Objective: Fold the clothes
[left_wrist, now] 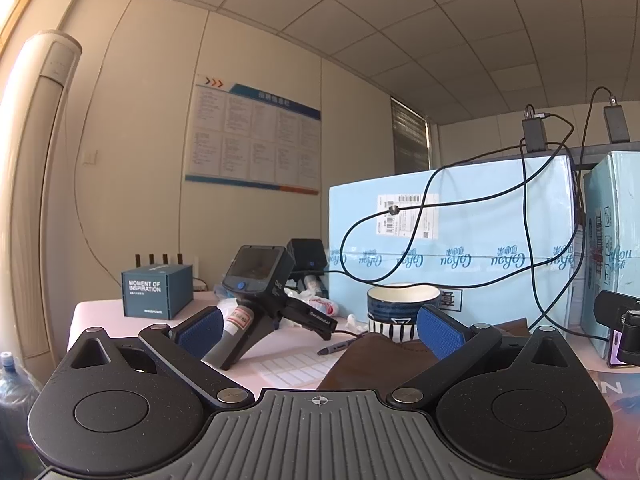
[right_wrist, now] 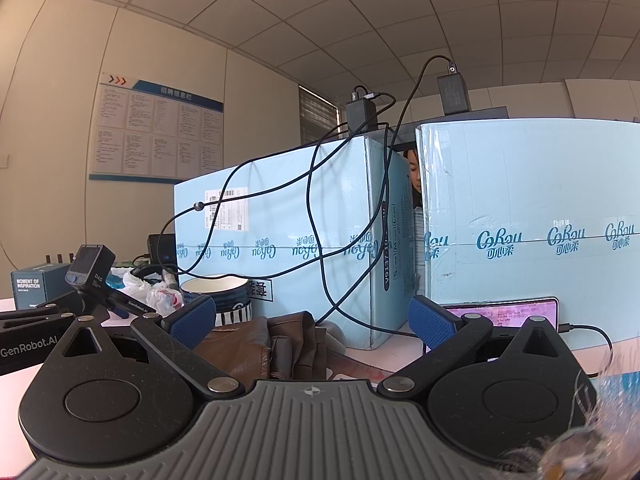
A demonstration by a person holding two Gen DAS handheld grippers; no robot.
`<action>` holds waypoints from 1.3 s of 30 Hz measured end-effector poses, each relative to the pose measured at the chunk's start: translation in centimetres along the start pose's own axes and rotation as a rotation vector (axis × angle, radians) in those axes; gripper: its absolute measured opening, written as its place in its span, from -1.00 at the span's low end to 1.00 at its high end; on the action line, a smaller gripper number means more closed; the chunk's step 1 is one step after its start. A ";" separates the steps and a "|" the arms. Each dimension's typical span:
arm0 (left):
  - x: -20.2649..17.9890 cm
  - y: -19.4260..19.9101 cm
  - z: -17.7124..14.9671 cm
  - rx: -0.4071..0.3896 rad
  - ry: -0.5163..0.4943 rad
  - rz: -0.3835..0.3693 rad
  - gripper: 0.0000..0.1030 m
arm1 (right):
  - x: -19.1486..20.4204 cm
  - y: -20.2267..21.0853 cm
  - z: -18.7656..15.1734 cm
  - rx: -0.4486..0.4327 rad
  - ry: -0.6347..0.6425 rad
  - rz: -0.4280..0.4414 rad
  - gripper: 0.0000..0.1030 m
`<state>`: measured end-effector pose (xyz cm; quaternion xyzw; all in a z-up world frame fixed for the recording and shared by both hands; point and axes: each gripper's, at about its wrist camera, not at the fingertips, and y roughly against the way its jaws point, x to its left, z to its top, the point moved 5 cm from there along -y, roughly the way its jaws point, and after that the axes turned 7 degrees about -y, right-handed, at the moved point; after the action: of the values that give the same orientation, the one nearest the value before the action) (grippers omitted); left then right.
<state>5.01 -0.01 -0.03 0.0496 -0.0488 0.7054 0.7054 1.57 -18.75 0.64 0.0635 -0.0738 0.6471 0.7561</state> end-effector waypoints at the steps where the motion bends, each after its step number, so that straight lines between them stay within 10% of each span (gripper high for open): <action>1: 0.0 0.0 0.0 0.002 -0.001 0.000 1.00 | 0.0 0.0 0.0 0.000 0.000 0.000 1.00; 39: -0.1 0.4 0.1 -0.030 -0.001 0.009 1.00 | 0.0 0.1 0.0 -0.002 0.008 -0.014 1.00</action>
<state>4.64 -0.12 0.08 0.0392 -0.0597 0.7079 0.7026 1.50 -18.80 0.67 0.0607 -0.0709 0.6422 0.7609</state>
